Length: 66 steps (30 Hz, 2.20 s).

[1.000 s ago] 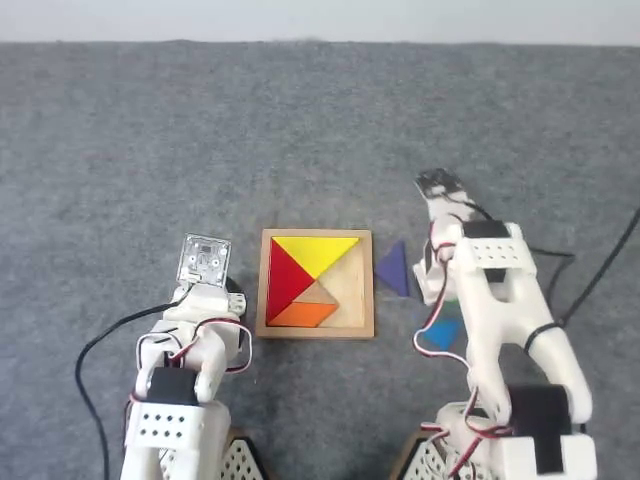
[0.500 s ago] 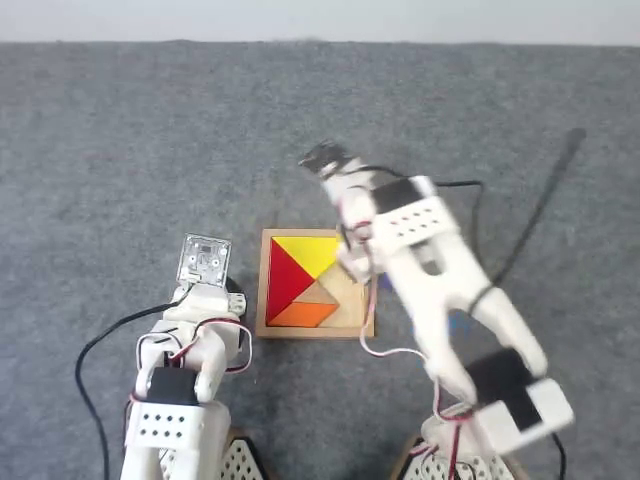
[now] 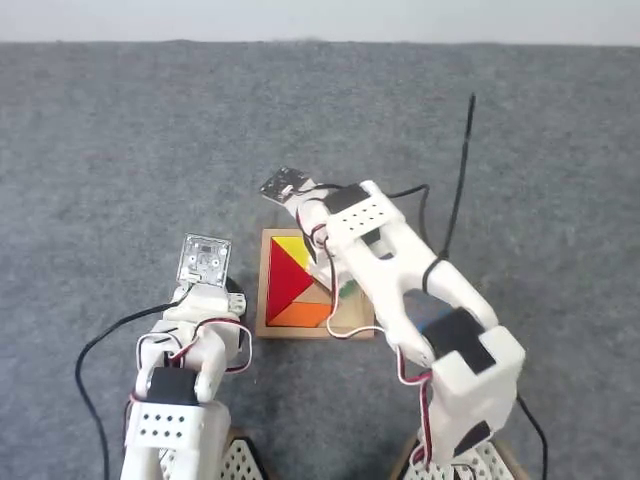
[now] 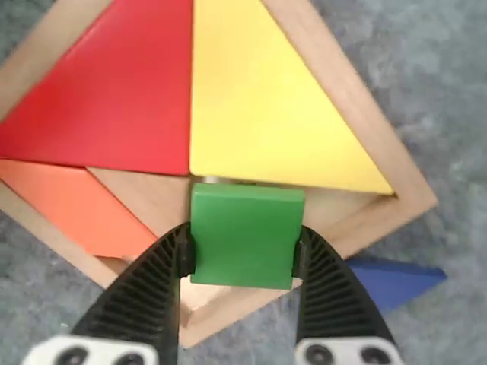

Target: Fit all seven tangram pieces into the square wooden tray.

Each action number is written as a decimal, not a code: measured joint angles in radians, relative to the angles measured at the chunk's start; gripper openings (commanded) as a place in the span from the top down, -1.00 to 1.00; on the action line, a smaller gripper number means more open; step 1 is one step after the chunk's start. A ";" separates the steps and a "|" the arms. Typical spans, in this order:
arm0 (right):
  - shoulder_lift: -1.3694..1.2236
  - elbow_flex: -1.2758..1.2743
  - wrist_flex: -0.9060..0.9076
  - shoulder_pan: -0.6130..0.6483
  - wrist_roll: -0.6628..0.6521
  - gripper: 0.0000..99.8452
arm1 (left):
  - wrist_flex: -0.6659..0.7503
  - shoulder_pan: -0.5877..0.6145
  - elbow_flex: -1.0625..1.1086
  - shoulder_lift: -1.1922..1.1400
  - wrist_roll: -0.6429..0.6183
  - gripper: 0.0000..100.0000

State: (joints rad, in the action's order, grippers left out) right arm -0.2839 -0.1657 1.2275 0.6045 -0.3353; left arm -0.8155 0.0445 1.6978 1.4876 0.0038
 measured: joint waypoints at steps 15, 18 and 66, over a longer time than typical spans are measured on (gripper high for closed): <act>-0.021 0.011 -0.003 0.008 0.000 0.71 | 0.000 0.000 0.000 0.000 0.000 0.97; -0.021 0.011 -0.006 0.008 0.002 0.54 | 0.000 0.000 0.000 0.000 0.000 0.97; 0.199 -0.241 -0.193 -0.048 0.008 0.63 | 0.000 0.000 0.000 0.000 0.000 0.97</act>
State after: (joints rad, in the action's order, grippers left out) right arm -0.0844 -0.4066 1.0342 0.5570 -0.3276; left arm -0.8155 0.0445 1.6978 1.4876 0.0038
